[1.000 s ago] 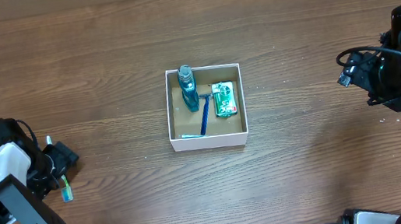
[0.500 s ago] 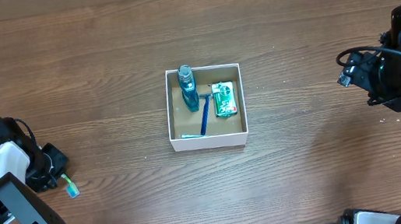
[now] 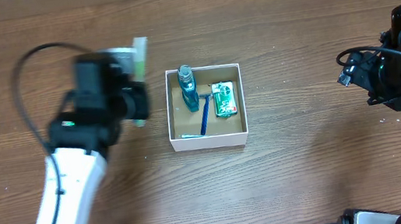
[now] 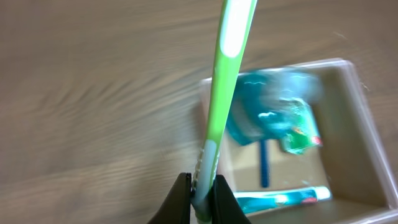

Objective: Pack container
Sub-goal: 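Carry the toothbrush over the box and release it inside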

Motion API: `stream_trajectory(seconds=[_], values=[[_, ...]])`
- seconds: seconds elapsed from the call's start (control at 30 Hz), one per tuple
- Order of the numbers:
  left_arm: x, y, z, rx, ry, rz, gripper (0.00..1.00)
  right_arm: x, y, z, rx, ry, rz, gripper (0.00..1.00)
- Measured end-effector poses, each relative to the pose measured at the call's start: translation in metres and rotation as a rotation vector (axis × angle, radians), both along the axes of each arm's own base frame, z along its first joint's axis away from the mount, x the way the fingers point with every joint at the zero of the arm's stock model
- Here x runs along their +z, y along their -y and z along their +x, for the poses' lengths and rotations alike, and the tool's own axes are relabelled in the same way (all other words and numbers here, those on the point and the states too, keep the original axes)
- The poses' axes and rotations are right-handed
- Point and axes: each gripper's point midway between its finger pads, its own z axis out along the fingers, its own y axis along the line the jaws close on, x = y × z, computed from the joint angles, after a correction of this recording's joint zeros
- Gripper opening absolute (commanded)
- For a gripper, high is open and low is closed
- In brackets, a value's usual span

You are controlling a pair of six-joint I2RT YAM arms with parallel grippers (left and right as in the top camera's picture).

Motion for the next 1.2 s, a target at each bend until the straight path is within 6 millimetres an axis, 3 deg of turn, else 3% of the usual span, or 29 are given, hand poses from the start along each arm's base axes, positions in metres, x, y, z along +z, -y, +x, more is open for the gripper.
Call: stream_trajectory(seconds=[0.03, 0.1, 0.17, 0.2, 0.3, 0.33, 0.4, 0.43, 0.57, 0.63, 0.67, 0.73, 0.8, 0.9, 0.93, 1.03, 1.1, 1.2], values=[[0.006, 0.038, -0.004, -0.129, 0.056, 0.034, 0.04, 0.000, 0.000, 0.000, 0.001, -0.001, 0.000, 0.90], [0.008, 0.091, -0.020, -0.315, 0.111, 0.086, 0.04, 0.000, 0.000, 0.000, 0.000, 0.000, 0.000, 0.90], [-0.005, 0.120, -0.028, -0.408, 0.112, 0.127, 0.04, 0.000, 0.000, 0.000, 0.000, 0.000, 0.000, 0.90], [-0.024, 0.132, -0.030, -0.446, 0.075, 0.155, 0.04, 0.000, 0.000, 0.000, 0.000, -0.001, 0.000, 0.90], [-0.080, 0.139, -0.026, -0.476, -0.051, 0.232, 0.07, 0.000, 0.000, 0.000, 0.000, -0.001, 0.000, 0.90], [-0.093, 0.138, -0.025, -0.478, -0.081, 0.249, 0.15, 0.000, 0.000, 0.000, 0.000, -0.001, 0.000, 0.90], [-0.115, 0.137, -0.025, -0.483, -0.133, 0.276, 0.40, 0.000, 0.000, 0.000, 0.000, -0.001, 0.000, 0.90], [-0.119, 0.137, -0.025, -0.486, -0.140, 0.285, 0.46, 0.000, 0.000, 0.000, 0.000, -0.001, 0.000, 0.90], [-0.115, 0.129, -0.030, -0.488, -0.174, 0.323, 0.47, 0.000, 0.000, 0.000, 0.000, -0.002, 0.000, 0.90], [-0.091, 0.130, -0.027, -0.472, -0.161, 0.317, 0.48, 0.000, 0.000, 0.000, 0.000, -0.001, 0.000, 0.90], [-0.060, 0.128, -0.022, -0.428, -0.122, 0.304, 0.51, 0.000, 0.000, 0.000, 0.000, 0.000, 0.000, 0.90], [-0.014, 0.116, -0.022, -0.339, -0.057, 0.287, 0.65, 0.000, 0.000, 0.000, 0.000, 0.001, 0.000, 0.90], [0.025, 0.090, -0.030, -0.215, 0.004, 0.285, 0.72, 0.001, -0.001, 0.004, 0.016, 0.015, -0.007, 0.94], [0.067, 0.018, -0.034, 0.072, 0.057, 0.232, 0.92, 0.007, -0.034, 0.026, 0.161, 0.090, -0.066, 1.00], [0.070, -0.002, -0.030, 0.144, 0.054, 0.212, 0.98, 0.012, -0.054, 0.038, 0.230, 0.140, -0.092, 1.00], [0.069, -0.058, -0.016, 0.323, 0.020, 0.149, 1.00, 0.030, -0.099, 0.069, 0.350, 0.304, -0.119, 1.00], [0.063, -0.095, -0.009, 0.422, -0.012, 0.095, 1.00, 0.039, -0.111, 0.084, 0.371, 0.375, -0.124, 1.00], [0.041, -0.120, 0.000, 0.479, -0.095, 0.037, 1.00, 0.046, -0.112, 0.109, 0.356, 0.458, -0.140, 1.00]])
